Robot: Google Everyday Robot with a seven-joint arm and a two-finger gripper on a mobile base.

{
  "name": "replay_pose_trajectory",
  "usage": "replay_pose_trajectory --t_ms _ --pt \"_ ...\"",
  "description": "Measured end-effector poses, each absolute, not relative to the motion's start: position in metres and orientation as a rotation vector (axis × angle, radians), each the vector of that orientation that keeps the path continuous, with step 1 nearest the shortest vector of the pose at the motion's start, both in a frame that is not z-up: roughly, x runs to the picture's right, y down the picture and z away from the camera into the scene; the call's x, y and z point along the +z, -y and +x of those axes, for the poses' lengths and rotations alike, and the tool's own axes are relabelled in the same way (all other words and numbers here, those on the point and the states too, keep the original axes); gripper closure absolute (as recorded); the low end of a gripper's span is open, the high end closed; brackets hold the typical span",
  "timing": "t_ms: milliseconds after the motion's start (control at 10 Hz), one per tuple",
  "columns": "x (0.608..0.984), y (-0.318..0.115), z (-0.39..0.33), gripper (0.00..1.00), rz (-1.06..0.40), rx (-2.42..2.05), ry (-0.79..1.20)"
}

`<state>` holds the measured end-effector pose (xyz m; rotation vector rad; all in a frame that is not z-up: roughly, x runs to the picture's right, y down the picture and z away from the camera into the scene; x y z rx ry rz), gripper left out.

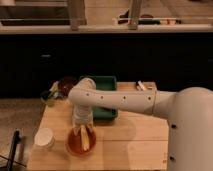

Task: Place banana in red bowl

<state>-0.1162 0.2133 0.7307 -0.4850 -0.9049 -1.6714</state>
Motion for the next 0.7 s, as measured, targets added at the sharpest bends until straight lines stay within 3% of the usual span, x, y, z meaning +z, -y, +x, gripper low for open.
replay_pose_trajectory --t_ms 700 --pt "0.735 -0.199 -0.117 0.20 -0.457 -1.653 0.890"
